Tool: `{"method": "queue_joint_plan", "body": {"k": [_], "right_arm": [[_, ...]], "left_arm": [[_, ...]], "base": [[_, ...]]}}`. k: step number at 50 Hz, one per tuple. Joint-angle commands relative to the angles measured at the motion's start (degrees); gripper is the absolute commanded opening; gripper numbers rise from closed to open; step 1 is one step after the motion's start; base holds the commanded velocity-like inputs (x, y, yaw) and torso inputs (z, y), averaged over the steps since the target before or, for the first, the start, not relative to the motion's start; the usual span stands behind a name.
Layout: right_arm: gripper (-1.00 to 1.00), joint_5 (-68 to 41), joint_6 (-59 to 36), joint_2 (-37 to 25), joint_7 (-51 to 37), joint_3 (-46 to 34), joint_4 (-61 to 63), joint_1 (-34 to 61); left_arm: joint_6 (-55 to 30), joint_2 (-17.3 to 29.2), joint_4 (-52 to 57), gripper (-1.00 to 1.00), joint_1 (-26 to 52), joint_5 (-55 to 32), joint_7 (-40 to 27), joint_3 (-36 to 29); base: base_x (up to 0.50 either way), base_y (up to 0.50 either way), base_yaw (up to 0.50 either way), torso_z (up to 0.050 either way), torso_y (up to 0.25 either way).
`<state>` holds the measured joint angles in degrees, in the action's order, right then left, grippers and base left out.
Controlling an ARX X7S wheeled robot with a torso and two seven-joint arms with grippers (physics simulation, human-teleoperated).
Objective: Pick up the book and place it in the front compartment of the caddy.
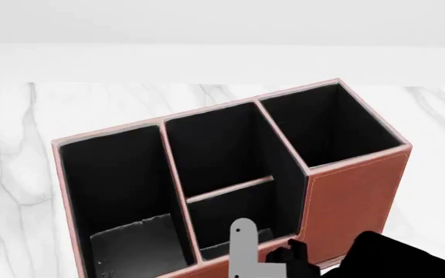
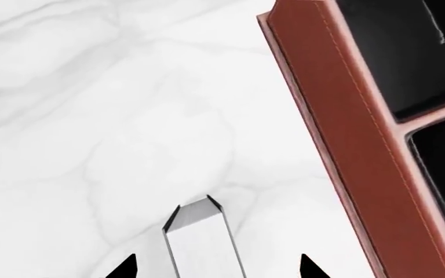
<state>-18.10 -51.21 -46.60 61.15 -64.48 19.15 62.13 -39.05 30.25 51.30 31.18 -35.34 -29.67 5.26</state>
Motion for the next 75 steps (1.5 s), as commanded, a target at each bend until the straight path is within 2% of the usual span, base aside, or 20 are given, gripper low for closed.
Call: {"method": "queue_joint_plan", "body": {"k": [1, 48, 49, 75], "right_arm": [[1.00, 1.5, 0.8, 2.1, 2.0, -0.3, -1.6, 0.2], [1.00, 1.6, 1.1, 2.6, 2.6, -3.9, -5.6, -2.0], [-1.00, 1.7, 1.2, 2.7, 2.4, -3.8, -5.7, -2.0], [-1.00, 1.6, 0.4, 3.1, 2.9, -2.5, -4.5, 2.0]], "left_arm": [[0.8, -0.8, 0.0, 1.00, -0.1, 0.5, 0.9, 1.3], [1.6, 0.1, -0.3, 1.00, -0.7, -0.3, 0.1, 1.6], [1.6, 0.1, -0.3, 1.00, -0.7, -0.4, 0.0, 1.7], [1.9, 0.6, -0.8, 1.00, -0.6, -0.6, -0.4, 1.5]], "base": [[0.00, 0.00, 0.00, 0.000, 0.000], [0.00, 0.00, 0.00, 0.000, 0.000], [0.00, 0.00, 0.00, 0.000, 0.000], [0.00, 0.00, 0.00, 0.000, 0.000]]}}
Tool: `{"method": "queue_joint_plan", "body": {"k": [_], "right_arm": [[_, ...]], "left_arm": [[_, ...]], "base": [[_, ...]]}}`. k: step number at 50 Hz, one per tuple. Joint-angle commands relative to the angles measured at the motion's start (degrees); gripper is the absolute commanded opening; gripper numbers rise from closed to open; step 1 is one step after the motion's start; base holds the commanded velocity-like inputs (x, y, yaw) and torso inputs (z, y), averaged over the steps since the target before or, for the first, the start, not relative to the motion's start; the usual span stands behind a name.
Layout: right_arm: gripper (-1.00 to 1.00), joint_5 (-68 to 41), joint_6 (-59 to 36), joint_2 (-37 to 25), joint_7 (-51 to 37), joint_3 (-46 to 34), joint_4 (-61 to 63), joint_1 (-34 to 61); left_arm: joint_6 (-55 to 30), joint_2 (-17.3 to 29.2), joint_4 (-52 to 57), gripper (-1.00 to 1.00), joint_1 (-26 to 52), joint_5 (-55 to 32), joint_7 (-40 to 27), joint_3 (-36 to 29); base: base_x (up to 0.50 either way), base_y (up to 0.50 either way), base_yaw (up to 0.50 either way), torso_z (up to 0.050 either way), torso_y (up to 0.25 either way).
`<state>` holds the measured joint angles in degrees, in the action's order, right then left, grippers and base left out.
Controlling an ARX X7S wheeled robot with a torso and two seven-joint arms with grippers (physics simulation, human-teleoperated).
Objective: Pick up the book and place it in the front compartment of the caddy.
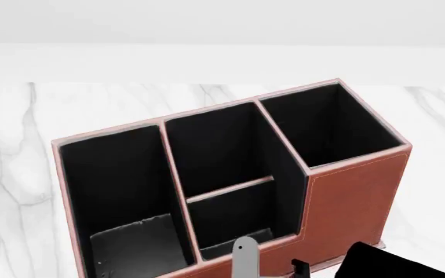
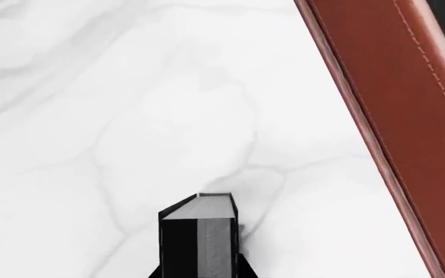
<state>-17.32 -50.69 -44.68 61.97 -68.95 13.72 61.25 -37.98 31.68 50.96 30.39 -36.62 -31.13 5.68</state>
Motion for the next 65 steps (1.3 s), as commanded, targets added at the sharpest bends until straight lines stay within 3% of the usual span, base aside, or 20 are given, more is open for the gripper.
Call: {"method": "queue_joint_plan", "body": {"k": [1, 37, 40, 41, 65], "right_arm": [[-1.00, 0.8, -0.3, 1.2, 2.3, 2.0, 1.2, 3.3], [-1.00, 7.7, -4.9, 1.7, 13.2, -1.8, 5.4, 26.7], [-1.00, 8.2, -4.5, 2.3, 13.9, -1.8, 4.3, 28.6], [-1.00, 11.1, -3.0, 6.3, 14.9, -2.0, -2.7, 35.3], [-1.00, 12.4, -0.3, 10.8, 14.0, -1.6, -10.4, 40.0]], "left_arm": [[0.8, -0.8, -0.4, 1.00, 0.2, 0.7, 1.1, 1.0], [1.5, -0.5, -0.6, 1.00, 0.2, 0.4, 0.6, 0.4], [1.4, -0.4, -0.5, 1.00, 0.3, 0.2, 0.5, 0.5], [1.3, -0.2, -0.6, 1.00, 0.5, 0.2, 0.5, 0.5], [1.7, 0.1, -0.6, 1.00, 0.1, -0.2, 0.1, 0.6]], "base": [[0.00, 0.00, 0.00, 0.000, 0.000], [0.00, 0.00, 0.00, 0.000, 0.001], [0.00, 0.00, 0.00, 0.000, 0.000], [0.00, 0.00, 0.00, 0.000, 0.000], [0.00, 0.00, 0.00, 0.000, 0.001]]}}
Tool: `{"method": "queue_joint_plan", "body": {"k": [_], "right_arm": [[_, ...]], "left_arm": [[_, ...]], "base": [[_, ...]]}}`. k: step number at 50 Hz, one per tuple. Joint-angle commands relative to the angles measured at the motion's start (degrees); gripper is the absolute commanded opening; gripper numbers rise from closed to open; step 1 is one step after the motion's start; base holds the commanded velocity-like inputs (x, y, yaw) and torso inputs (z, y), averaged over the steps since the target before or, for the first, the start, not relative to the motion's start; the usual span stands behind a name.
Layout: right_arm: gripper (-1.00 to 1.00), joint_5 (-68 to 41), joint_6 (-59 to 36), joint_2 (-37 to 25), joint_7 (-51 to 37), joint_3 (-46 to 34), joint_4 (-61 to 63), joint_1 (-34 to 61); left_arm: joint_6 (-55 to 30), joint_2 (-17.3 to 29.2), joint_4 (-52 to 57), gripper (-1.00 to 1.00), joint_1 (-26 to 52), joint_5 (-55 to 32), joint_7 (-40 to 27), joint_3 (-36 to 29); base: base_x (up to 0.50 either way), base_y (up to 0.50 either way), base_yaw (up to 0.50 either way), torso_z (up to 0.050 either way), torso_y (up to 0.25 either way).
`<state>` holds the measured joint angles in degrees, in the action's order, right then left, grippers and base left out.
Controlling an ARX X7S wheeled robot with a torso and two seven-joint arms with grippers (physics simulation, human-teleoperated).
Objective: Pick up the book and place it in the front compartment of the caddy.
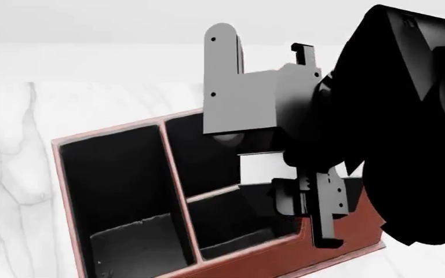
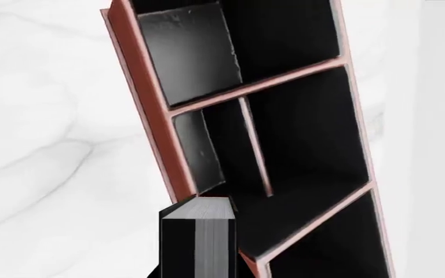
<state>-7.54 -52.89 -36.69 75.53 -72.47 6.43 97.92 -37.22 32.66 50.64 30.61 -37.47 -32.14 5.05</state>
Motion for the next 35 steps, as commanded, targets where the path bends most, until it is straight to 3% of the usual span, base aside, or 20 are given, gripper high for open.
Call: {"method": "queue_joint_plan", "body": {"k": [1, 21, 35], "right_arm": [[-1.00, 2.8, 2.0, 2.9, 0.3, 1.9, -3.4, 3.5], [-1.00, 0.9, 3.0, 4.6, -6.7, 8.8, -5.3, 1.5], [-1.00, 0.8, 2.9, 4.5, -6.9, 8.6, -5.3, 1.5]], "left_arm": [[1.0, -0.9, -0.3, 1.00, -0.1, 0.7, 1.1, 1.3], [1.2, -0.6, -0.7, 1.00, 0.1, 0.4, 0.8, 1.1], [1.4, -0.4, -0.7, 1.00, 0.1, 0.3, 0.6, 1.0]], "base": [[0.00, 0.00, 0.00, 0.000, 0.000], [0.00, 0.00, 0.00, 0.000, 0.001], [0.00, 0.00, 0.00, 0.000, 0.001]]}}
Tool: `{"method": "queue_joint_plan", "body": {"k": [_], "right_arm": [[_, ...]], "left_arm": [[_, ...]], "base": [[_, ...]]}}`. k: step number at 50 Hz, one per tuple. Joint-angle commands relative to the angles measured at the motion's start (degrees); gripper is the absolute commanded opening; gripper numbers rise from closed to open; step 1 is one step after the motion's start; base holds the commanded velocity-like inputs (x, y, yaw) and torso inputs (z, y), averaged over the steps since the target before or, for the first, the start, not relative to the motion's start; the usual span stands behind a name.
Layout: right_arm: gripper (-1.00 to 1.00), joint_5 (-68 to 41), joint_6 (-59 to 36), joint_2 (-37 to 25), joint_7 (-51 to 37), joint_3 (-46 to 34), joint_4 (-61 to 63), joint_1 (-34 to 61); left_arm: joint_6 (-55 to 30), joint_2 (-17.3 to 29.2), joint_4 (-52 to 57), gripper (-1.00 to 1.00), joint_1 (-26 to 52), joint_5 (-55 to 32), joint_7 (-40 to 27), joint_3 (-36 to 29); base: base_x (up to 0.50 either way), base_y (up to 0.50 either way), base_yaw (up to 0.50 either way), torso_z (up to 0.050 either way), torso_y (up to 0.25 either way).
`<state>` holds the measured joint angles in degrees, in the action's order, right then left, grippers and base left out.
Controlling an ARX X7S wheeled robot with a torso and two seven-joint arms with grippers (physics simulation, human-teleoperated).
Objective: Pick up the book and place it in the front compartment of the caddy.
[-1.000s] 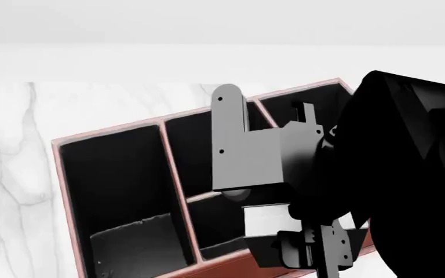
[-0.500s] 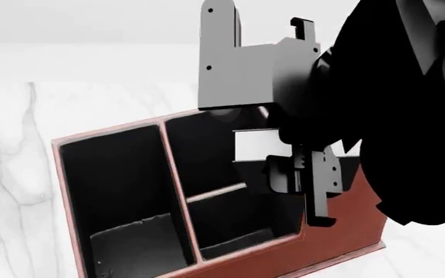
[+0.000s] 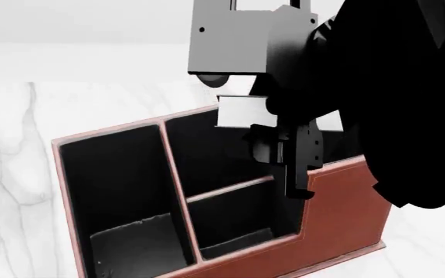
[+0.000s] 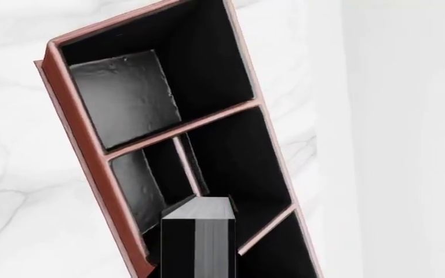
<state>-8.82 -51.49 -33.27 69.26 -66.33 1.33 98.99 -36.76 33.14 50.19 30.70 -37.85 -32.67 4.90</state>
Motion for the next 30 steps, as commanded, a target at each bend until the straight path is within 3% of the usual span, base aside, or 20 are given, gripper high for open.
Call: {"method": "queue_joint_plan", "body": {"k": [1, 11, 30], "right_arm": [[-1.00, 2.0, 1.5, 1.1, -0.6, 2.5, -0.2, 0.5], [-1.00, 1.9, 4.7, 2.3, -0.2, 2.6, -4.0, 1.3], [-1.00, 4.5, 35.2, 16.2, 7.6, -1.8, -45.5, 8.1]], "left_arm": [[0.9, -0.9, -0.3, 1.00, 0.0, 0.7, 1.1, 1.2], [1.1, -0.8, -0.4, 1.00, 0.0, 0.6, 1.0, 1.1], [1.6, -0.5, -0.8, 1.00, -0.3, 0.5, 0.9, 1.1]], "base": [[0.00, 0.00, 0.00, 0.000, 0.000], [0.00, 0.00, 0.00, 0.000, 0.001], [0.00, 0.00, 0.00, 0.001, 0.001]]}}
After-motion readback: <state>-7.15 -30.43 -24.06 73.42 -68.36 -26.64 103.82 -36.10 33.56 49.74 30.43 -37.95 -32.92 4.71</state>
